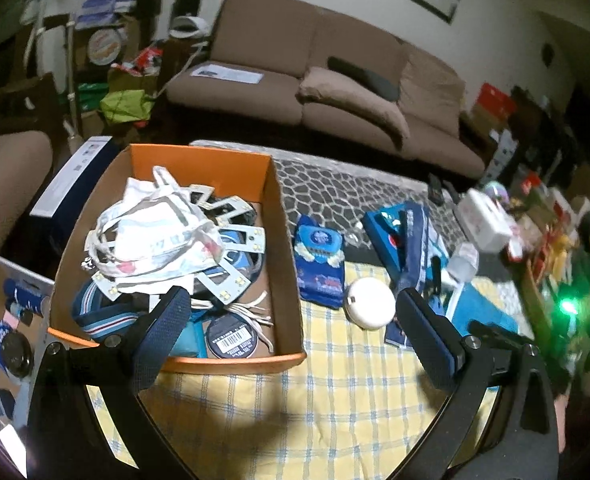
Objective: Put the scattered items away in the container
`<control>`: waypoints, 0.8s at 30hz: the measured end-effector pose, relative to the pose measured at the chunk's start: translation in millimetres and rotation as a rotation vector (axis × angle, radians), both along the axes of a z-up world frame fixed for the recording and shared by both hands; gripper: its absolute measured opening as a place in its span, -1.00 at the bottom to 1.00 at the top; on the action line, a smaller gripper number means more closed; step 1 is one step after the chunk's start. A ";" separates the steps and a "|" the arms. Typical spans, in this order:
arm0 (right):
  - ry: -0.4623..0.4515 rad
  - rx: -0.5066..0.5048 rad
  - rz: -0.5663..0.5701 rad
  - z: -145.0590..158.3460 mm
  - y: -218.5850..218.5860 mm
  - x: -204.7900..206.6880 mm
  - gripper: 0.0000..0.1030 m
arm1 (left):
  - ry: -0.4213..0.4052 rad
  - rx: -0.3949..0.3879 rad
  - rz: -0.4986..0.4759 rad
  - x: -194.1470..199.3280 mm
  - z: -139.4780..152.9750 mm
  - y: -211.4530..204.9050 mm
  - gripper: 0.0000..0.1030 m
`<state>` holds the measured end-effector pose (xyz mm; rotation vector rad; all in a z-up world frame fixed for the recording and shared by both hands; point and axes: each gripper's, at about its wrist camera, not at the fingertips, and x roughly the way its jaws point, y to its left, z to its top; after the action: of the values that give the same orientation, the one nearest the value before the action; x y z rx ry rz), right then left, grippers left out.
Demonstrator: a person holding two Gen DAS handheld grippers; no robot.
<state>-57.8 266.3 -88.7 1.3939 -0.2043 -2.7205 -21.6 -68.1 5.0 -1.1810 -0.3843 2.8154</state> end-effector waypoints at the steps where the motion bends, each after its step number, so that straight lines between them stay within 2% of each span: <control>1: -0.016 0.013 0.006 -6.7 -3.3 -6.4 0.24 | -0.007 -0.004 -0.009 -1.4 -1.0 2.1 0.99; 4: -0.066 0.029 0.013 -22.9 -8.8 -25.8 0.24 | -0.027 0.008 -0.022 -6.1 -4.5 3.8 0.99; 9: -0.098 0.071 0.026 -39.4 -14.6 -43.9 0.07 | -0.044 -0.003 -0.016 -10.2 -10.4 6.0 0.99; 18: -0.100 0.168 0.068 -58.4 -22.5 -62.4 0.11 | -0.069 0.014 -0.022 -15.6 -22.4 9.4 0.99; 19: -0.107 0.180 0.076 -57.7 -23.7 -62.8 0.08 | -0.068 0.016 -0.020 -15.2 -23.9 10.1 0.99; 21: -0.111 0.151 0.115 -55.3 -25.0 -62.2 -0.28 | -0.077 0.014 -0.027 -17.4 -26.5 12.9 0.99; 24: -0.124 0.087 0.114 -50.6 -21.3 -59.9 -0.39 | -0.082 0.007 -0.033 -21.5 -27.1 17.9 0.99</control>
<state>-117.7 244.9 -139.3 1.5474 -0.0122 -2.5824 -43.1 -50.2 -22.0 -1.2922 -0.3755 2.7419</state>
